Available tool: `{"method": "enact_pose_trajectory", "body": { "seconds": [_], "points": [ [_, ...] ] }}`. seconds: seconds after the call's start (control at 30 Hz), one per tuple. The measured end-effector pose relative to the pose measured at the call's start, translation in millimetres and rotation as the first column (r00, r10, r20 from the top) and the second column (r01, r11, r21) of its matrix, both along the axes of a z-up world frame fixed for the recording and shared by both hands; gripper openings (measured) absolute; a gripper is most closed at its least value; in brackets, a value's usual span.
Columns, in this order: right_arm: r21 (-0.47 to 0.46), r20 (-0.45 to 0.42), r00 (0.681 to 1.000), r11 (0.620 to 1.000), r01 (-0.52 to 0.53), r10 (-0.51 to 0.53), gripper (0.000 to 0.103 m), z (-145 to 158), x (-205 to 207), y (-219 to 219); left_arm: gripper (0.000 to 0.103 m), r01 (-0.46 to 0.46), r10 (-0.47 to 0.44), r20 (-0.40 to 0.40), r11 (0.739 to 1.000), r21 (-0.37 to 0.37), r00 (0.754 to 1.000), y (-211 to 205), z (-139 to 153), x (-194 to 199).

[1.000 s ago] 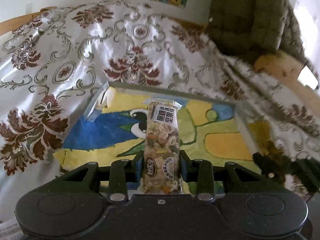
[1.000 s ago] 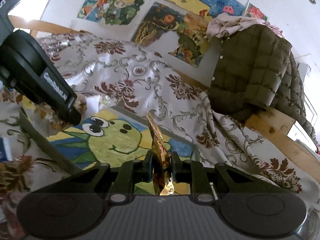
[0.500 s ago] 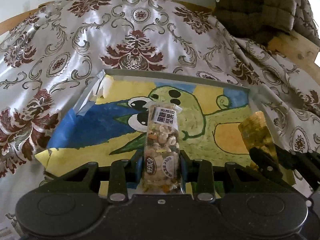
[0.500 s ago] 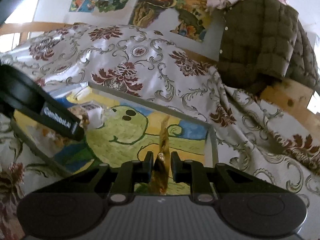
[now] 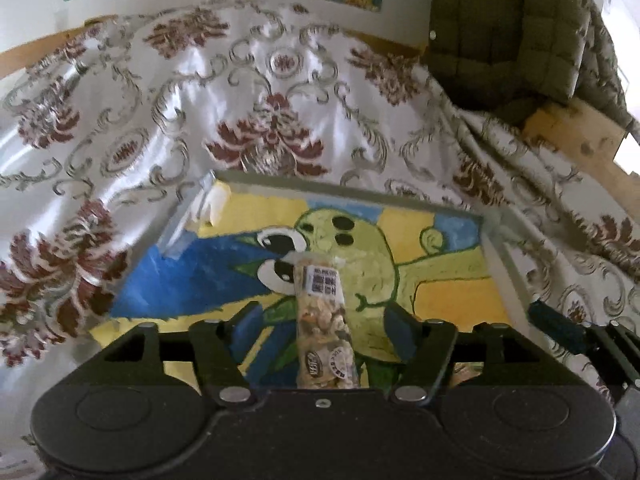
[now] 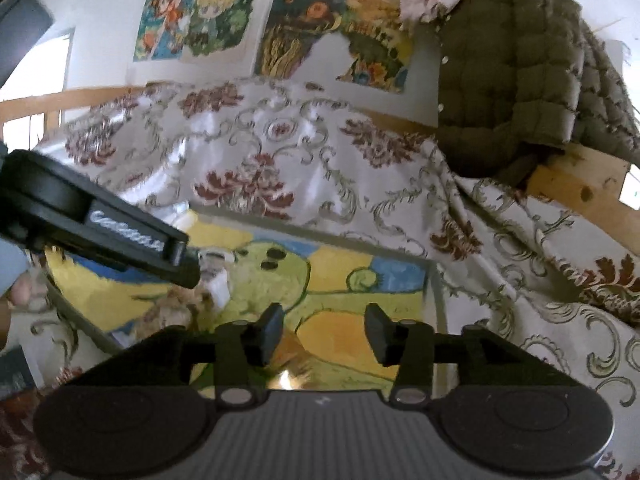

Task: Organize snacks
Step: 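Withdraw both open grippers from the tray back over the snacks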

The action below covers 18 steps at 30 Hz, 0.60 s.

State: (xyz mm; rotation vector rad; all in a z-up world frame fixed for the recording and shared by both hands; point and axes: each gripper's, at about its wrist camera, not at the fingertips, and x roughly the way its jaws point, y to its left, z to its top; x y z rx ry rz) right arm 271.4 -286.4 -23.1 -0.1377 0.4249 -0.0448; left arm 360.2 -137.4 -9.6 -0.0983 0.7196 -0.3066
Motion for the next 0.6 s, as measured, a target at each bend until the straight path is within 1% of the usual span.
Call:
{"method": "enact_pose_trajectory", "body": {
  "seconds": [0.07,0.1,0.17,0.2,0.27,0.37,0.47,0.53,0.6],
  "points": [
    [0.026,0.02,1.0,1.0,0.014,-0.015,0.066,9,-8,-3,0.083,-0.013,0.013,0.026,1.0,-0.008,1.0,7,9,-9],
    [0.04,0.031,0.999,0.999,0.02,-0.021,0.067,14,-13,-5,0.085,-0.019,0.02,0.042,1.0,-0.016,0.999,11,13,-15],
    [0.063,0.052,0.998,0.997,0.034,-0.038,0.076,23,-25,-9,0.093,-0.028,0.03,0.071,0.999,-0.03,0.997,19,21,-28],
    [0.076,0.066,0.997,0.996,0.039,-0.044,0.079,28,-33,-12,0.095,-0.032,0.035,0.087,0.999,-0.037,0.996,23,25,-35],
    [0.098,0.087,0.995,0.994,0.04,-0.048,0.088,37,-47,-17,0.1,-0.047,0.051,0.113,0.998,-0.039,0.992,29,32,-52],
    [0.12,0.126,0.99,0.992,0.04,-0.056,0.095,52,-68,-21,0.102,-0.066,0.073,0.146,0.996,-0.051,0.987,37,39,-77],
    [0.16,0.165,0.983,0.986,0.049,-0.076,0.098,66,-90,-23,0.102,-0.084,0.095,0.179,0.994,-0.072,0.979,47,44,-103],
    [0.185,0.19,0.978,0.982,0.047,-0.083,0.1,72,-109,-23,0.102,-0.108,0.123,0.208,0.991,-0.084,0.97,54,48,-122],
    [0.198,0.218,0.972,0.979,0.041,-0.085,0.101,73,-130,-21,0.102,-0.138,0.152,0.229,0.987,-0.079,0.961,61,51,-142]
  ]
}}
